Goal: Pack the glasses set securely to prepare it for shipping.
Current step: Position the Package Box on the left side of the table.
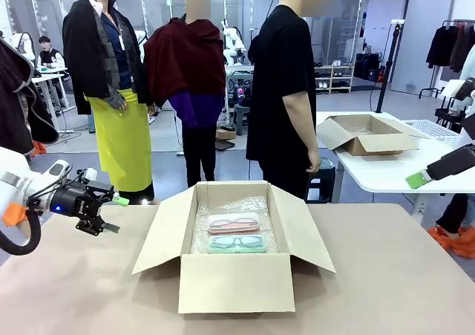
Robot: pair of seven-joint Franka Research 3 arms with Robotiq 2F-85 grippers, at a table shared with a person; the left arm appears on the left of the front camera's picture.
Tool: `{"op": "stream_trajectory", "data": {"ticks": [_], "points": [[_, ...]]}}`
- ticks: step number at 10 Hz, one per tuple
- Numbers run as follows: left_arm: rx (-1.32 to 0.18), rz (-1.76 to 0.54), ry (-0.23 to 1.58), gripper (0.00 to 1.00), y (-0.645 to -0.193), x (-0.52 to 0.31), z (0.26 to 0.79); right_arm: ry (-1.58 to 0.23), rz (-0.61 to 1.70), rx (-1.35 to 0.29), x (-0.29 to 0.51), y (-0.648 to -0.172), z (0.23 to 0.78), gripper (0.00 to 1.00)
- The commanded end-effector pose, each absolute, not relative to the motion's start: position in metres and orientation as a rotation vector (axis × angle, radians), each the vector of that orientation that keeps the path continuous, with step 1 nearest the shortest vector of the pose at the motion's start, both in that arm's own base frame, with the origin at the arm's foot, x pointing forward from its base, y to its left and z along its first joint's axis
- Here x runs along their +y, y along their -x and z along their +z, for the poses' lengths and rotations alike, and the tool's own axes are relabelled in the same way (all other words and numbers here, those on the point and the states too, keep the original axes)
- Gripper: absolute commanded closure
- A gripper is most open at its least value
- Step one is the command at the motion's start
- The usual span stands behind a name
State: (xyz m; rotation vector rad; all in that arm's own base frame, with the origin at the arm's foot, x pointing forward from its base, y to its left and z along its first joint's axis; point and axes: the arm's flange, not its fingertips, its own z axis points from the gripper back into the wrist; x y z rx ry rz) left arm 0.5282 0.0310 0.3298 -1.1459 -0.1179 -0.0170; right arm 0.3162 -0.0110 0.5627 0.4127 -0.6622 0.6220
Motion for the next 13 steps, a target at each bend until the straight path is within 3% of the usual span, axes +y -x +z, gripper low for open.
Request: {"op": "stream_trajectory", "data": {"ticks": [1,11,13], "points": [[-0.114,-0.018,1.146,0.0,-0.528,0.03,0.328,-0.402,0.614,-0.662,-0.009,-0.315,0.562,0.0],[-0.043,-0.008,1.519,0.0,-0.554,0.008,0.232,-0.402,0.614,-0.662,-0.009,-0.315,0.562,0.0],[-0.02,0.011,1.508,0.0,-0.554,-0.004,0.222,-0.402,0.614,-0.662,-0.009,-0.315,0.562,0.0]]}}
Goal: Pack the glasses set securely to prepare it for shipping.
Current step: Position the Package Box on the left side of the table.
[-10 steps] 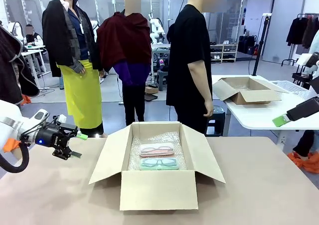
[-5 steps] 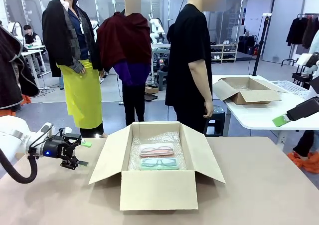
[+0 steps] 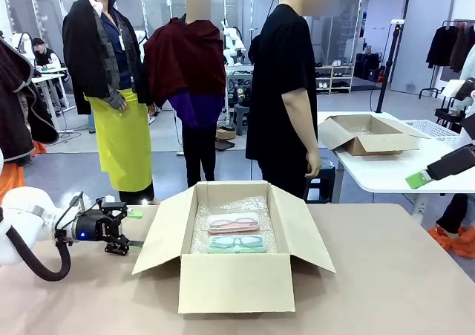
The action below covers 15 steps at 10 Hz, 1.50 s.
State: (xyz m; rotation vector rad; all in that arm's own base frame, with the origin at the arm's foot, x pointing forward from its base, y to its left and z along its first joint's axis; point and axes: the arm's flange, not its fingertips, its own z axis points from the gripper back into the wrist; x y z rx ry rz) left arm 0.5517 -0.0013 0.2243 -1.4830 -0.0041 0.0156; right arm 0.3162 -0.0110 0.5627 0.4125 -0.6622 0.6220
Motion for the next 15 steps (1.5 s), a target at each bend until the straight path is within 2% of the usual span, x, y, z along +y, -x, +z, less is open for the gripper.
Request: {"op": "stream_trajectory", "data": {"ticks": [1,5,7,8,9,15], "points": [[-0.01,0.025,1.504,0.0,-0.553,-0.01,0.22,-0.402,0.614,-0.662,-0.009,-0.315,0.562,0.0],[-0.042,0.005,1.547,0.0,-0.541,-0.033,0.226,-0.402,0.614,-0.662,-0.009,-0.315,0.562,0.0],[-0.065,-0.006,1.573,0.55,-0.535,-0.036,0.229,-0.402,0.614,-0.662,-0.009,-0.315,0.562,0.0],[-0.09,-0.026,1.589,0.89,-0.533,-0.036,0.232,-0.402,0.614,-0.662,-0.009,-0.315,0.562,0.0],[-0.09,-0.037,1.589,1.0,-0.531,-0.037,0.235,-0.402,0.614,-0.662,-0.009,-0.315,0.562,0.0],[-0.076,-0.087,1.606,1.0,-0.531,-0.035,0.246,-0.402,0.614,-0.662,-0.009,-0.315,0.562,0.0]]}}
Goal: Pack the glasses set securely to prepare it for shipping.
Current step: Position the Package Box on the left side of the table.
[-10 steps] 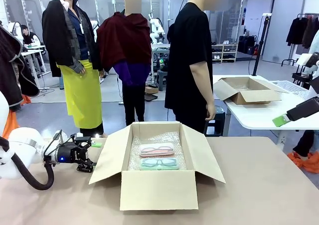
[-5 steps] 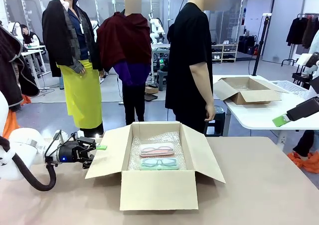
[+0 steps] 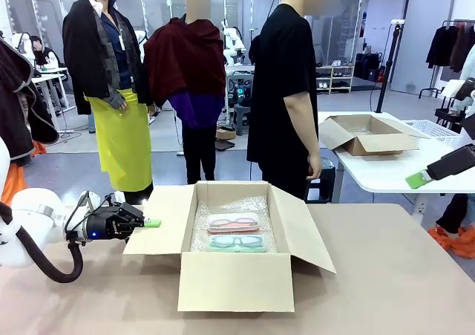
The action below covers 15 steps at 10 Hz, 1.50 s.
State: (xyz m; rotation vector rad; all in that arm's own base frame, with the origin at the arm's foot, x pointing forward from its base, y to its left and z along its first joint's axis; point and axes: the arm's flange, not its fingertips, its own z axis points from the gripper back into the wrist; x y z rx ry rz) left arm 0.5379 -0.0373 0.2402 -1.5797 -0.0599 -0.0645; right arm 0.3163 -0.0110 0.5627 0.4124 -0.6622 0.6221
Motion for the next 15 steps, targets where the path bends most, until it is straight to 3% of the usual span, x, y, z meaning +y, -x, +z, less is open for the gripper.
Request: {"op": "stream_trajectory", "data": {"ticks": [1,9,10,15], "points": [[-0.076,-0.088,1.608,1.0,-0.531,-0.035,0.246,-0.402,0.614,-0.662,-0.009,-0.315,0.562,0.0],[-0.06,-0.065,1.58,1.0,-0.538,-0.037,0.24,-0.402,0.614,-0.662,-0.009,-0.315,0.562,0.0],[-0.058,-0.061,1.578,0.96,-0.538,-0.036,0.238,-0.402,0.614,-0.662,-0.009,-0.315,0.562,0.0],[-0.029,-0.107,1.574,0.97,-0.527,0.031,0.259,-0.402,0.614,-0.662,-0.009,-0.315,0.562,0.0]]}}
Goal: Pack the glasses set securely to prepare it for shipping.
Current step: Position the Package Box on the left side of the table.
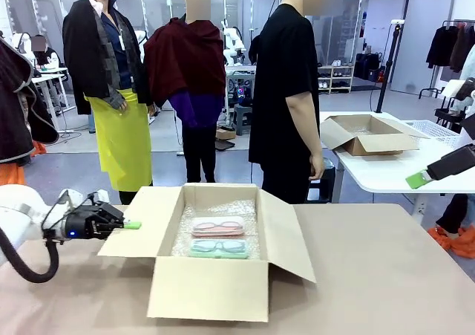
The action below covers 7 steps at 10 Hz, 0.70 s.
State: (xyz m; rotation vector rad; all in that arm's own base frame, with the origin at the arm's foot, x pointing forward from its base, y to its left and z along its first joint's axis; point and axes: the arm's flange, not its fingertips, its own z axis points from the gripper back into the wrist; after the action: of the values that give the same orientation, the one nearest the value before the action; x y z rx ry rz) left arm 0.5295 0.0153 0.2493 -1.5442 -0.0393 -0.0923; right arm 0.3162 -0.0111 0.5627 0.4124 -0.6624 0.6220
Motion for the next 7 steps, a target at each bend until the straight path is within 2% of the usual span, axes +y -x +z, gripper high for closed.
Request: {"op": "stream_trajectory", "data": {"ticks": [1,4,5,7], "points": [[-0.043,-0.093,1.588,0.97,-0.529,0.051,0.26,-0.402,0.614,-0.662,-0.009,-0.315,0.562,0.0],[-0.062,-0.074,1.565,0.97,-0.531,0.114,0.261,-0.402,0.614,-0.662,-0.009,-0.315,0.562,0.0],[-0.019,-0.057,1.588,0.97,-0.529,0.134,0.258,-0.402,0.614,-0.662,-0.009,-0.315,0.562,0.0],[-0.048,-0.043,1.526,0.97,-0.528,0.176,0.251,-0.402,0.614,-0.662,-0.009,-0.315,0.562,0.0]]}}
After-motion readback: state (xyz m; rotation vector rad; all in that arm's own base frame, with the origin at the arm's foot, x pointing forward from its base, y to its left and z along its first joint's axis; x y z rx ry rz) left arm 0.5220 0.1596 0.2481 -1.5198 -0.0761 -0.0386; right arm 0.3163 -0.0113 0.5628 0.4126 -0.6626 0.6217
